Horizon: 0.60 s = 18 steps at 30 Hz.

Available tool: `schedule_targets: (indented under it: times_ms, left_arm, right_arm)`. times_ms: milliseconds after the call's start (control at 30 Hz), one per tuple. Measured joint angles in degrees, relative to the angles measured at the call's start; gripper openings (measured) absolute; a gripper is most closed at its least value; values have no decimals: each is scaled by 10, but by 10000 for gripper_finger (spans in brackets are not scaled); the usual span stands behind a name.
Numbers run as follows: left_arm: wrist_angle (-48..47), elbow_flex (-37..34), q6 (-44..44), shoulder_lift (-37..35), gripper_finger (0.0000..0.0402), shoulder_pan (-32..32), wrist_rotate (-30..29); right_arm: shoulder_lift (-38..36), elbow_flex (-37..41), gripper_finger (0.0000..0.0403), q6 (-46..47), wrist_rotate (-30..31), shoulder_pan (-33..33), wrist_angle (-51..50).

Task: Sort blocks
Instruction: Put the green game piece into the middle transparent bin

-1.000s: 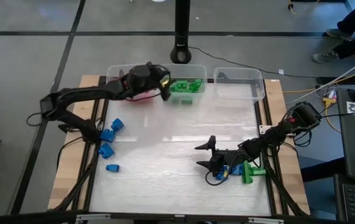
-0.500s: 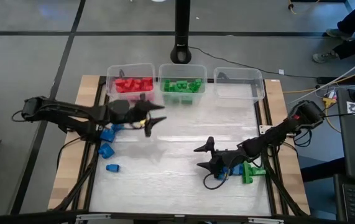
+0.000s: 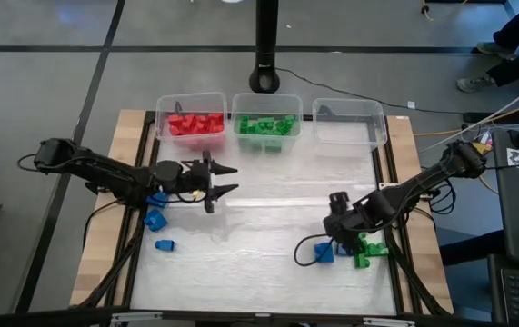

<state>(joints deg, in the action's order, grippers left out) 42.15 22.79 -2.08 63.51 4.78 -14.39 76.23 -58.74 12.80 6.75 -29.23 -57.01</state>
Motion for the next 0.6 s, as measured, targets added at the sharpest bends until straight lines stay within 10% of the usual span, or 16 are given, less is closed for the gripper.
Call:
schedule_targets:
  times_ms: [200, 600]
  left_arm:
    - [-22, -1, 10, 1, 212, 6, 0]
    - [-26, -1, 10, 1, 212, 5, 0]
  right_arm:
    - [0, 12, 344, 133, -109, -14, -85]
    - [2, 65, 344, 321, -134, -120, -86]
